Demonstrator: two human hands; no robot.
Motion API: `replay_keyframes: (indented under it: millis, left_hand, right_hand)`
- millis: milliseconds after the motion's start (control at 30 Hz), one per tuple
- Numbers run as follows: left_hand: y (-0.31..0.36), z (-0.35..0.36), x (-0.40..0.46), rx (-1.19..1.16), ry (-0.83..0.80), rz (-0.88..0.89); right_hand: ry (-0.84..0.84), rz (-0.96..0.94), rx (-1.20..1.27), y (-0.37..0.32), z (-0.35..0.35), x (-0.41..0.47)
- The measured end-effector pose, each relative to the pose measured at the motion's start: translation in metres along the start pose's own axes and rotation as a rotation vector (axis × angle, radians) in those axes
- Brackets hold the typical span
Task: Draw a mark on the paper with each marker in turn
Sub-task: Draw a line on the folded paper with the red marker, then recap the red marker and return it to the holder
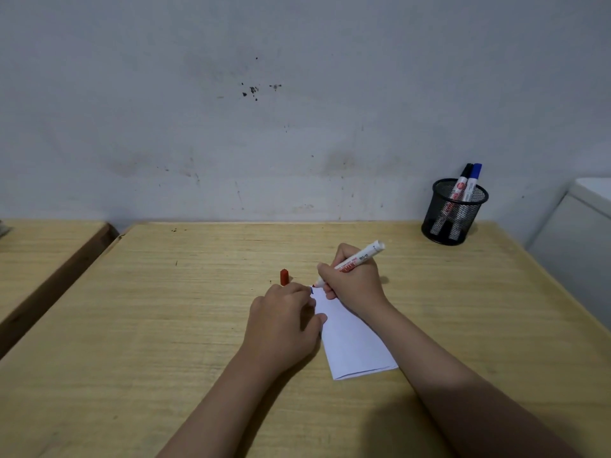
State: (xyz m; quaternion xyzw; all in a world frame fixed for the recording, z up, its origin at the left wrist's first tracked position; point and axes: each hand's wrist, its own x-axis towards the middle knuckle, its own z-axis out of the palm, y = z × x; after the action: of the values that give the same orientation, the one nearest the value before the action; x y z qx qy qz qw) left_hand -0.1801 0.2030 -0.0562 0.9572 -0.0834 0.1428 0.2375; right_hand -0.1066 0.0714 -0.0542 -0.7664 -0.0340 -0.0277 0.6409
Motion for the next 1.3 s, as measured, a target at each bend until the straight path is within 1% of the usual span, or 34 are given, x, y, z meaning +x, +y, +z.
replay_keyframes:
  millis: [267,400,433,500,600,667,767,867,933,967,1067,1133,1233,1300]
  left_hand:
    - [-0.001,0.001,0.001,0.019,0.007,0.004]
    - [-0.003,0.002,0.002,0.033,0.017,0.018]
    - [-0.003,0.002,0.002,0.024,0.035,0.027]
    - [-0.003,0.002,0.003,0.004,0.127,0.039]
    - [-0.007,0.001,0.009,-0.002,0.255,-0.004]
    - [-0.016,0.0,0.014,-0.007,0.248,-0.029]
    - [-0.024,0.0,0.018,-0.09,0.185,-0.076]
    - [-0.023,-0.004,0.019,-0.15,0.217,-0.112]
    - [-0.019,-0.008,0.018,-0.252,0.257,-0.165]
    - [-0.015,-0.012,0.017,-0.344,0.274,-0.223]
    - [0.0,-0.025,0.012,-0.775,0.286,-0.41]
    - [0.009,-0.035,0.007,-1.003,0.262,-0.41]
    - [0.021,-0.049,0.001,-1.222,0.187,-0.343]
    - [0.03,-0.057,-0.004,-1.37,0.146,-0.34]
  right_hand:
    - [-0.004,0.021,-0.042,0.002,-0.002,0.003]
    - [0.056,0.043,0.102,0.003,-0.004,0.005]
    - [0.065,0.048,0.149,0.004,-0.005,0.006]
    - [0.064,0.054,0.222,0.003,-0.007,0.007]
    - [0.042,0.053,0.282,0.003,-0.008,0.006]
    - [0.046,0.046,0.3,0.002,-0.009,0.006]
    - [0.068,0.013,0.302,0.0,-0.009,0.003]
    - [0.097,-0.049,0.27,-0.006,-0.009,-0.004]
    - [0.153,-0.106,0.241,-0.014,-0.01,-0.011]
    - [0.192,-0.144,0.237,-0.019,-0.011,-0.013]
    - [0.281,-0.235,0.298,-0.043,-0.018,-0.021]
    - [0.271,-0.262,0.372,-0.059,-0.024,-0.029]
    - [0.21,-0.293,0.38,-0.073,-0.031,-0.048]
    - [0.187,-0.31,0.376,-0.079,-0.035,-0.064]
